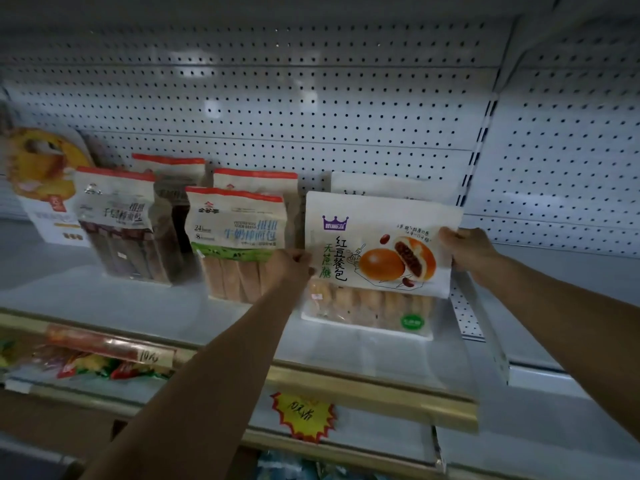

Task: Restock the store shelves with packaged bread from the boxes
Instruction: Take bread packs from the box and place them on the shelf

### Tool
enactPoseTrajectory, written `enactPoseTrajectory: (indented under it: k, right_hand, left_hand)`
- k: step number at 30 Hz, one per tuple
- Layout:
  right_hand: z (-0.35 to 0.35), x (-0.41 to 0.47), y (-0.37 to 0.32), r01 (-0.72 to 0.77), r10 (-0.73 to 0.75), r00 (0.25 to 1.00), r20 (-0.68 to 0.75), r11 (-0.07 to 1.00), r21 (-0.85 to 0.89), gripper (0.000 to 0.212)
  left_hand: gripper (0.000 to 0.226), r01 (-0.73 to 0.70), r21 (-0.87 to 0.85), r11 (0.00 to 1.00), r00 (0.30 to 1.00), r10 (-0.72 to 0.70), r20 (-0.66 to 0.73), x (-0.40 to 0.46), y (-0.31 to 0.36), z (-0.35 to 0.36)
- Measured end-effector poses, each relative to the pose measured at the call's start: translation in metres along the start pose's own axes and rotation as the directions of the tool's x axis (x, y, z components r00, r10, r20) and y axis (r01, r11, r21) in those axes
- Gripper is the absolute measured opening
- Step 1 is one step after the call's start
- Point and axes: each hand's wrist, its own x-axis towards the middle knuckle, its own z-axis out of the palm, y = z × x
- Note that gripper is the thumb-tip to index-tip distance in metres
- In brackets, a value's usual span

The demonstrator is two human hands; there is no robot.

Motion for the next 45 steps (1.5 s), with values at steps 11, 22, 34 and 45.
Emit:
enactPoseTrajectory:
  k: [11,22,34,45]
  right_hand:
    - [-0.002,0.007,0.004,-0.052,0.053,0.981,0.185,0.999,-0.014,0.032]
    - [0.001,0.008,0.005,0.004,0.000,0.968,0.252,1.000,-0.016,0.060]
    - [0.002,-0.036,0.018,0.096,-0.090,0.995,0.049,0.987,-0.126,0.057]
    - [0.047,-0.130,0.009,0.314,-0.319,0.904,0.283,0.947,0.066,0.013]
  left_hand:
    - [0.009,0.028,0.167,0.986,0.994,-0.011,-0.104,0.014,-0.007,0.012]
    - [0.030,0.050,0.080,0.996,0.996,-0.043,-0.083,0.005,-0.005,0.018]
    - [0.043,0.160,-0.190,0.969,0.981,-0.135,0.140,-0.037,0.005,0.014]
    - [0.019,0.246,-0.433,0.867,0.967,-0.187,0.175,-0.109,-0.029,-0.033]
